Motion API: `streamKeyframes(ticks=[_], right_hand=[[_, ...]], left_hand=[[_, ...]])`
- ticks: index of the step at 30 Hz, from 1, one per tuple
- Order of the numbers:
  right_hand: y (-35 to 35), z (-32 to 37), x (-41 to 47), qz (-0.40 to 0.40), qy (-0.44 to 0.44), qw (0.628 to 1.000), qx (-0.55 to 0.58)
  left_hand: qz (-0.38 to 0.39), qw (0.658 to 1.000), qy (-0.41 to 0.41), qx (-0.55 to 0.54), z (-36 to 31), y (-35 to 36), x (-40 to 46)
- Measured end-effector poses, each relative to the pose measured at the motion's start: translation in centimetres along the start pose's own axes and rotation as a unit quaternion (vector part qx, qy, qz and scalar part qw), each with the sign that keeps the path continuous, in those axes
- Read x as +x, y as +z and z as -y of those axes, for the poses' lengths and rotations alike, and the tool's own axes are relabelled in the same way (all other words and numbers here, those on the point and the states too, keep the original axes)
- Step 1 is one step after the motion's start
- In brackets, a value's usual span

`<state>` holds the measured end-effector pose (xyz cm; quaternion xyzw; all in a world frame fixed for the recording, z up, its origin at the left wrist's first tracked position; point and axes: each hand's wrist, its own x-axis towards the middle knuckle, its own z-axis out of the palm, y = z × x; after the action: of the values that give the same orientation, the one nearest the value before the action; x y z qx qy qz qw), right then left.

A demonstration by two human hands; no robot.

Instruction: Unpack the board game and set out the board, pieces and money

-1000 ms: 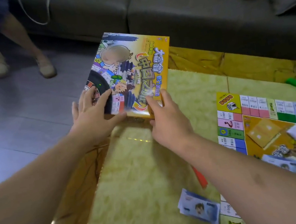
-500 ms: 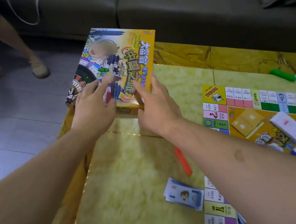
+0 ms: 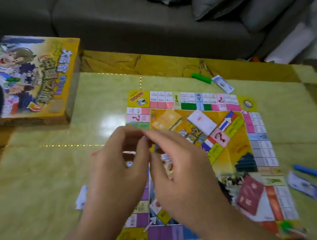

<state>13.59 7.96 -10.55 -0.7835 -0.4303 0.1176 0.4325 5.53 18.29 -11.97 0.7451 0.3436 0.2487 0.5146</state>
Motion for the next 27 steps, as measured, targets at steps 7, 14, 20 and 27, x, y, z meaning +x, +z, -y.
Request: streamKeyframes(ticks=[7,14,20,27], right_hand=[[-9.2,-6.6,-6.4,-0.072,-0.033,0.996,-0.032],[-14.1,-14.9,-7.6,-0.061,-0.062,0.993,-0.080],[-15.7,-17.7,-8.5,-0.068,-0.104,0.984,-0.125],[-19.8,-15.2,-18.3,-0.044,-0.043,0.991,-0.120]], left_hand=[[-0.015,0.997,0.069,0.016,-3.7,11.1,-5.3],[-0.027,0.987,0.138,0.078,-2.7,20.4,-5.5],[-0.062,0.964,0.204,0.157,-2.3,23.5,-6.4],[-0.022,0.952,0.202,0.227,-6.5,24.8,-15.2]])
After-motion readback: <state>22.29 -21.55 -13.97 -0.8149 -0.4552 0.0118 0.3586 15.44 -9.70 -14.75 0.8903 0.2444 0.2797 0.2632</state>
